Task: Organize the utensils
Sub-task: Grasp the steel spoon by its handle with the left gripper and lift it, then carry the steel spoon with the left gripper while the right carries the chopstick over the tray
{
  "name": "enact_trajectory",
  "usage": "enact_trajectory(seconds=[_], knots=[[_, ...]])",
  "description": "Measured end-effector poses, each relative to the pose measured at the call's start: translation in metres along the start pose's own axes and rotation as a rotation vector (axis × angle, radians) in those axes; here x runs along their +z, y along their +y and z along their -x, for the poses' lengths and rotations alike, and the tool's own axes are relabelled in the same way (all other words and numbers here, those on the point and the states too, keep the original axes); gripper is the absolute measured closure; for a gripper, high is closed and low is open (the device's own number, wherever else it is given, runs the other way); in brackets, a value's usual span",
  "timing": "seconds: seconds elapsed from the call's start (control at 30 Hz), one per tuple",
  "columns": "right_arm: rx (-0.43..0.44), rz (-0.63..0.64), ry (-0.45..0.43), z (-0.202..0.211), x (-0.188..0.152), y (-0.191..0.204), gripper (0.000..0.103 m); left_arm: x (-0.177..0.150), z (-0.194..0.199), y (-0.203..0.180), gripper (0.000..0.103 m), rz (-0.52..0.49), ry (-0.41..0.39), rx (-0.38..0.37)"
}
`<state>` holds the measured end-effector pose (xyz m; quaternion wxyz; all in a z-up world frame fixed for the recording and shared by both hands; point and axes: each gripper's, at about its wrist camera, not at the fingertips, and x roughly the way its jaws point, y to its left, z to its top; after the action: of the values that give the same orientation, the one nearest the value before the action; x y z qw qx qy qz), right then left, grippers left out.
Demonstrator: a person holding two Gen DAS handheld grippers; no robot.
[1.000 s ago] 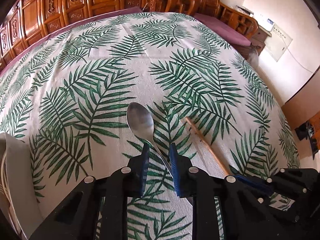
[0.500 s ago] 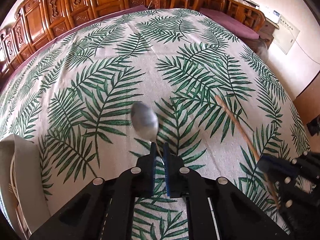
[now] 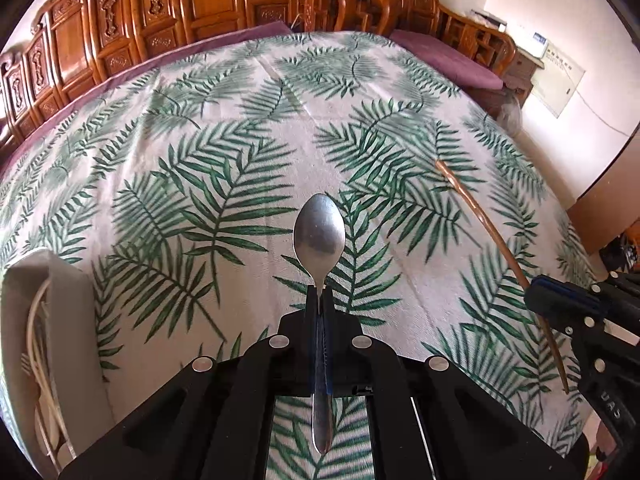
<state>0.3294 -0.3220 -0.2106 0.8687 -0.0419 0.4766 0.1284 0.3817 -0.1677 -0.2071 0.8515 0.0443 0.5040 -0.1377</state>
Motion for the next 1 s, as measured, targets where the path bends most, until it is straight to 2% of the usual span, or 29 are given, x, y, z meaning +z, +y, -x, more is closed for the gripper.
enact_trajectory(seconds=[0.17, 0.4, 0.7, 1.0], knots=[[0.001, 0.005, -0.017, 0.016, 0.004, 0.013, 0.097, -0.002, 0.040, 0.007, 0.101, 0.006, -0.064, -0.019], [0.020, 0.045, -0.037, 0.028, 0.015, 0.055, 0.097, -0.009, 0.090, 0.035, 0.101, 0.023, -0.130, -0.013], [0.048, 0.087, -0.049, 0.035, 0.026, 0.109, 0.097, -0.024, 0.128, 0.081, 0.101, 0.057, -0.171, 0.015], [0.084, 0.112, -0.048, 0.040, 0.034, 0.149, 0.097, -0.049, 0.146, 0.123, 0.101, 0.108, -0.182, 0.030]])
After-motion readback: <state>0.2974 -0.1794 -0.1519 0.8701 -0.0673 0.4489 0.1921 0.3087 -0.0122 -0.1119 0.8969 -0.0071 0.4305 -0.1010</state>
